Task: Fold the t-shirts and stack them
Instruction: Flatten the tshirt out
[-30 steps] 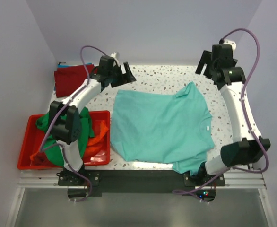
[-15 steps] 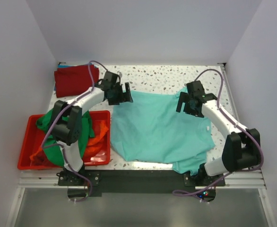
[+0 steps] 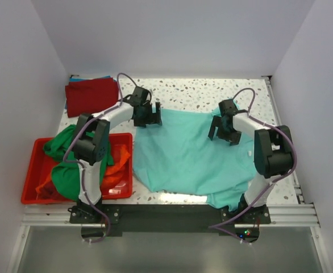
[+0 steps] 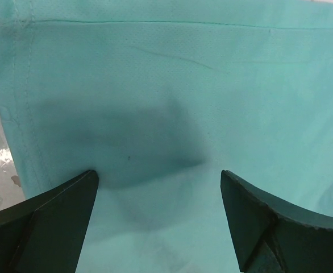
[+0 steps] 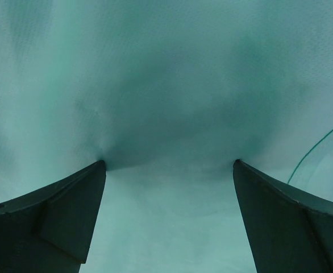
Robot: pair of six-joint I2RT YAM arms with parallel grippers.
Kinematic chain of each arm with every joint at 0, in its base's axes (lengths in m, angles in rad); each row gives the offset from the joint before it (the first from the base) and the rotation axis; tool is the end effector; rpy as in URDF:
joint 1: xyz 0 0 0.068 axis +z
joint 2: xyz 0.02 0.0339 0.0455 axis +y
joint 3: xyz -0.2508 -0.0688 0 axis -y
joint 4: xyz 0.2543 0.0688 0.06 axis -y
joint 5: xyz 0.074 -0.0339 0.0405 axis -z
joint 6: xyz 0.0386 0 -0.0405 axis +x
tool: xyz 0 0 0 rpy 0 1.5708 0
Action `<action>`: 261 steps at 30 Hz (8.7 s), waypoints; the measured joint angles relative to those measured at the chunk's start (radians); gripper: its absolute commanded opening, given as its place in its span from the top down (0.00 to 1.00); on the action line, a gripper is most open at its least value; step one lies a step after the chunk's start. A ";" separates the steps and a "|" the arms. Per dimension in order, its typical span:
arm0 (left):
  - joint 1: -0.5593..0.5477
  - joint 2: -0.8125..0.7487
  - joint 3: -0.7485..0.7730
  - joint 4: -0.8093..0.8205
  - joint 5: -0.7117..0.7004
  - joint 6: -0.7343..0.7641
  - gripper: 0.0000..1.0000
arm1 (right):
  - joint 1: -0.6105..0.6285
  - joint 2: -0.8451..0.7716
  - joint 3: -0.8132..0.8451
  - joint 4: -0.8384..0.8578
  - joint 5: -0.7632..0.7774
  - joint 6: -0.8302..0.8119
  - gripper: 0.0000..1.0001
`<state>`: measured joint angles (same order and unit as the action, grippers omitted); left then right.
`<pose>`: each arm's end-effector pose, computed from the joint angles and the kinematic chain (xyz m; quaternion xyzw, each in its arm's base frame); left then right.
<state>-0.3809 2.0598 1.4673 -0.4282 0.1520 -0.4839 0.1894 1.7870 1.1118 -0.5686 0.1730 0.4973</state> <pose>0.4071 -0.1693 0.1471 -0.0288 0.9594 -0.1798 0.2153 0.3409 0.0586 0.1403 0.1646 0.9692 -0.0257 0.1814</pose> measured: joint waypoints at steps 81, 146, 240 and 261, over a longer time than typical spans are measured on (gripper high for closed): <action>-0.166 -0.270 -0.277 -0.032 -0.266 0.038 0.25 | -0.025 -0.117 -0.035 0.032 -0.269 0.018 0.04; -0.170 0.039 0.048 -0.028 -0.284 -0.003 0.36 | -0.084 0.124 0.202 -0.034 -0.071 -0.050 0.03; -0.011 -0.199 -0.305 0.146 -0.172 -0.108 1.00 | -0.181 -0.402 -0.138 -0.183 -0.084 -0.054 0.06; 0.073 -0.084 -0.162 0.206 -0.050 -0.154 1.00 | -0.101 -0.621 -0.412 -0.296 -0.116 0.145 0.20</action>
<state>-0.3080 1.9762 1.3052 -0.2226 0.1017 -0.6384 0.0879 1.1660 0.6994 -0.8646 0.0574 0.6418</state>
